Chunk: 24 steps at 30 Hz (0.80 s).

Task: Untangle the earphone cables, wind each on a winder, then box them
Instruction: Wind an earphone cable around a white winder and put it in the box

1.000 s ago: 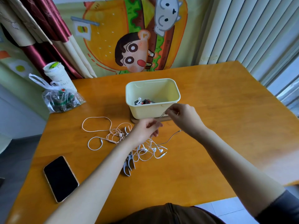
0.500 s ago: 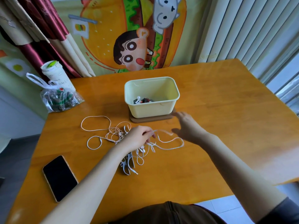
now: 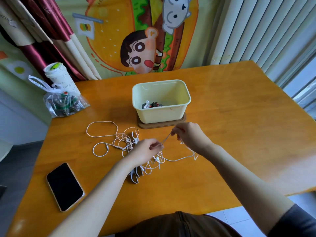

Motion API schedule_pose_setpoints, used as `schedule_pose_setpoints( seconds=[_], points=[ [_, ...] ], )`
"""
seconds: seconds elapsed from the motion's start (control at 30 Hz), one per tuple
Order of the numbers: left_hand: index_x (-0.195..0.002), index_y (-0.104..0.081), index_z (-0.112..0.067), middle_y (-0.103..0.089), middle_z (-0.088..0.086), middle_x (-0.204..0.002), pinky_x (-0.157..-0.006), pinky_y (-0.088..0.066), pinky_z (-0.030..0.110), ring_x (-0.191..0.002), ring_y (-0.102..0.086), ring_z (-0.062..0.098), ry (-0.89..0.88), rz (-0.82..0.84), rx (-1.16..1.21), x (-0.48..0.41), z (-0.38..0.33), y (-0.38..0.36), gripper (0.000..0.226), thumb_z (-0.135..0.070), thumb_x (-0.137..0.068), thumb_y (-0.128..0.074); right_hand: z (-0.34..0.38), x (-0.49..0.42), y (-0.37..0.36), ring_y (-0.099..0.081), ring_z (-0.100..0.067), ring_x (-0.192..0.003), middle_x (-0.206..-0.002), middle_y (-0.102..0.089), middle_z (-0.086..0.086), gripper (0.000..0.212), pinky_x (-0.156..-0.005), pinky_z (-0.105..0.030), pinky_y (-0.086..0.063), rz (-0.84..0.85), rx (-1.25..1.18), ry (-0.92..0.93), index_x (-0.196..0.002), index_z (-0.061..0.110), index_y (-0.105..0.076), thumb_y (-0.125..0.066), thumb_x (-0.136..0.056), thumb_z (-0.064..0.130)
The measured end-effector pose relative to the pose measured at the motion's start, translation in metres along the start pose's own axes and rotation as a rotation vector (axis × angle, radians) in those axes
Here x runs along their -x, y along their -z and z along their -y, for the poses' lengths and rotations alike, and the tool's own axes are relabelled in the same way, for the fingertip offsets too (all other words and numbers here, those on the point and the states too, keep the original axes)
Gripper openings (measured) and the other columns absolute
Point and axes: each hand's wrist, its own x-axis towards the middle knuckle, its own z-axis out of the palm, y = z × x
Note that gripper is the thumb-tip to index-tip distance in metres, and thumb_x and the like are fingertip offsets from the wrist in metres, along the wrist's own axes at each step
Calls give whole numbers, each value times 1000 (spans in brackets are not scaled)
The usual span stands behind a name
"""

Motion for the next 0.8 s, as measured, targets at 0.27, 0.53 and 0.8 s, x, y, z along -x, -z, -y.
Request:
schedule_pose_setpoints(
  seconds=[0.27, 0.53, 0.8],
  points=[
    [-95, -64, -18, -62, 4, -84, -78, -49, 25, -77, -60, 11, 35, 17, 346, 11, 4, -3, 12, -21, -96, -52, -7, -4, 3, -59, -29, -62, -58, -56, -3, 26, -66, -31, -46, -193, -69, -61, -77, 13, -62, -44, -95, 9],
    [-85, -61, -14, -57, 3, -63, -65, -46, 23, -61, -59, 14, 265, -240, 295, 5, 36, 1, 20, -11, -98, -47, -10, -5, 8, -64, -32, -73, -74, -59, 5, 25, -69, -41, -49, -340, -177, -115, -85, 12, -57, -38, -100, 15],
    [-132, -49, -15, -45, 4, -129, -93, -40, 31, -122, -47, 23, 319, -227, -21, 4, 43, -8, 36, -14, -96, -52, -8, -4, 7, -60, -15, -57, -60, -56, 6, 25, -62, -27, -51, -207, -196, -46, -83, 9, -61, -41, -98, 10]
  ],
)
